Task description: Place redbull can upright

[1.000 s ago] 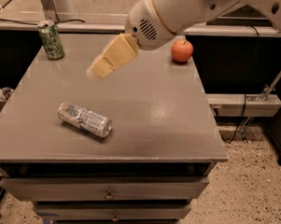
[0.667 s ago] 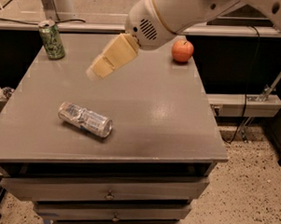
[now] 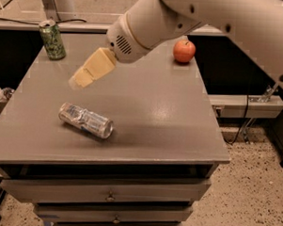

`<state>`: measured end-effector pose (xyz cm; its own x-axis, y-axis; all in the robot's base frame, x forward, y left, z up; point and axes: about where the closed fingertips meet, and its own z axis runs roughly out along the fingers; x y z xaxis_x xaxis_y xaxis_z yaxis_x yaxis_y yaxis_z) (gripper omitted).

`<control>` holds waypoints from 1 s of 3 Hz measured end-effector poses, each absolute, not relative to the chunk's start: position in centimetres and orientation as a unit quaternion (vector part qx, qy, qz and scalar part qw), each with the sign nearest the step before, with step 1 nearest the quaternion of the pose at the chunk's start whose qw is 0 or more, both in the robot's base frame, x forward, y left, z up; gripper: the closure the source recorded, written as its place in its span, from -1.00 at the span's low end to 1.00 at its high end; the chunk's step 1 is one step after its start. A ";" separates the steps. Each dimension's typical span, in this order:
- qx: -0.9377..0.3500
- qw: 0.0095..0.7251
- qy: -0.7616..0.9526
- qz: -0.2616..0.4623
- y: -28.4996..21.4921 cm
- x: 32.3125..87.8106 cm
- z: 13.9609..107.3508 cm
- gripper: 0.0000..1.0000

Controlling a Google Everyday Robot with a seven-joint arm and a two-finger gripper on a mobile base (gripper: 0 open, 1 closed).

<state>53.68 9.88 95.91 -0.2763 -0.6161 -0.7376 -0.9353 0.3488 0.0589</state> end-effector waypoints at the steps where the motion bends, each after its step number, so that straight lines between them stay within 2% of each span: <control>1: -0.513 0.284 0.770 0.251 12.4 54.4 92.4 -1.00; 3: -0.529 0.217 0.786 0.235 15.5 52.1 88.2 -1.00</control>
Offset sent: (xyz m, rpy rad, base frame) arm -0.0075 0.0518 -0.1022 -0.1837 0.1762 0.0208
